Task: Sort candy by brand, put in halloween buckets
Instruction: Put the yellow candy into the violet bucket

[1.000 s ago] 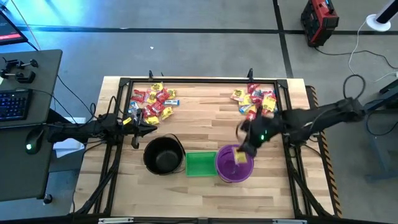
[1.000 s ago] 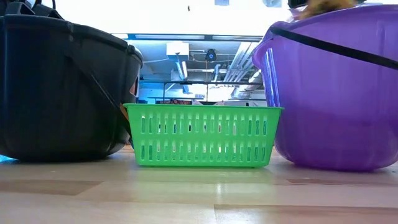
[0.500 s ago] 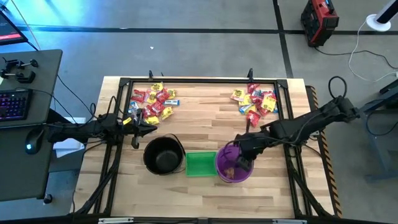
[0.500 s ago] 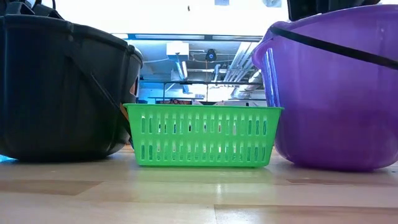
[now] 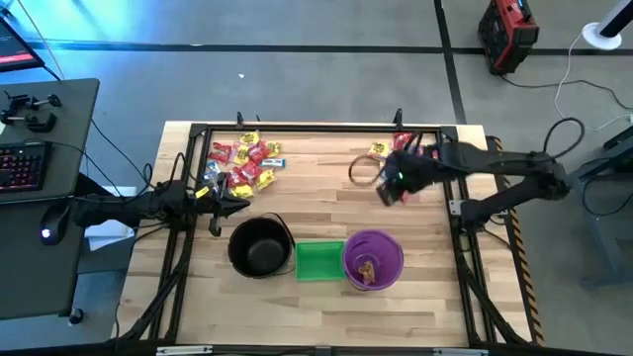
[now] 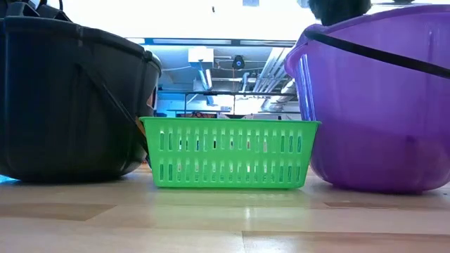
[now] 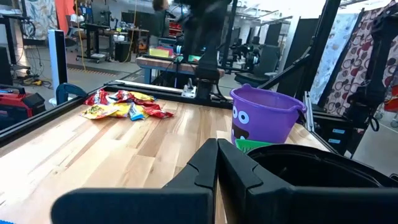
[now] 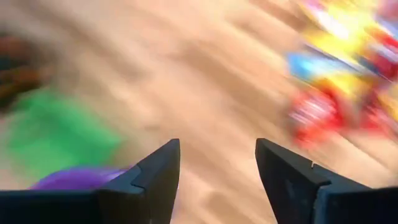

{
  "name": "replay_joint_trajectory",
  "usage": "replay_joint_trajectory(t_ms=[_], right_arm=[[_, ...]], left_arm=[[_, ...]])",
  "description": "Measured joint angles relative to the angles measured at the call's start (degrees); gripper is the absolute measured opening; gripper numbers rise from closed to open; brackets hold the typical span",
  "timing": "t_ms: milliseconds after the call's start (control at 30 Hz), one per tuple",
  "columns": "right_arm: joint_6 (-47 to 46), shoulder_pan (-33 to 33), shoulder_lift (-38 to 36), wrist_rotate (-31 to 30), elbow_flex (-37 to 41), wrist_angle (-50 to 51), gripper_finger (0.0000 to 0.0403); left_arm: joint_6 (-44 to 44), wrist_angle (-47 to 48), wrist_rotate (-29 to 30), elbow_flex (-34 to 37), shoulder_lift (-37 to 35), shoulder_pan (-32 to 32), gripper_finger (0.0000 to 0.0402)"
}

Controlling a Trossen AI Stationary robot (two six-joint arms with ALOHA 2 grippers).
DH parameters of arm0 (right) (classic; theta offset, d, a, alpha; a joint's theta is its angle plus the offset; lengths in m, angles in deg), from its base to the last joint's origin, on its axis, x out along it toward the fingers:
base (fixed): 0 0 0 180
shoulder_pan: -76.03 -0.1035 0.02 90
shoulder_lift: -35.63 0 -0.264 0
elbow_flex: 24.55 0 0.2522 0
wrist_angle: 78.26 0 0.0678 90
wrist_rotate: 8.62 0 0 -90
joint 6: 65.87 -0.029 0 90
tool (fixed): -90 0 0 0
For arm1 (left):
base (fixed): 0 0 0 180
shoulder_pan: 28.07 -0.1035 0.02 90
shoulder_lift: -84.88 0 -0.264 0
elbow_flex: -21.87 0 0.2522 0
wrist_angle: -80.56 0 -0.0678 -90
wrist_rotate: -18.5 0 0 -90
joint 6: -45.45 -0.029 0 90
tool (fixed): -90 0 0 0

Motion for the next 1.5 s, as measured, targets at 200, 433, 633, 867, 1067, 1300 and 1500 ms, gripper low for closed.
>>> replay_joint_trajectory(t_ms=[200, 433, 633, 867, 1067, 1300, 1500], right_arm=[[4.66, 12.99, 0.15, 4.66, 17.28, -7.76, 0.0199], [-1.67, 21.04, 0.2, 3.77, 29.09, -24.31, 0.0199], [-10.68, 26.1, 0.31, -6.25, 29.66, -30.24, 0.0199], [-15.19, 31.45, 0.33, -12.39, 29.68, -21.7, 0.0199], [-17.36, 34.56, 0.33, -17.19, 29.68, -21.47, 0.0199], [-20.99, 38.74, 3.03, -15.36, 31.98, -24.83, 0.0199], [-25.19, 39.23, 4.54, -12.71, 35.91, -33.99, 0.0199]], left_arm=[[-0.01, 0.02, -0.02, 0.01, -0.01, 0.0, 0.0], [-0.01, 0.0, 0.0, -0.01, 0.01, -0.01, 0.0], [0.01, 0.0, 0.0, -0.01, -0.01, -0.02, 0.0], [0.01, 0.0, 0.0, -0.01, -0.01, -0.02, 0.0], [-0.01, 0.0, 0.0, -0.01, 0.01, -0.02, 0.0], [0.0, 0.0, -0.02, 0.0, 0.0, -0.02, 0.0], [0.0, -0.01, 0.0, -0.01, -0.01, -0.01, 0.0]])
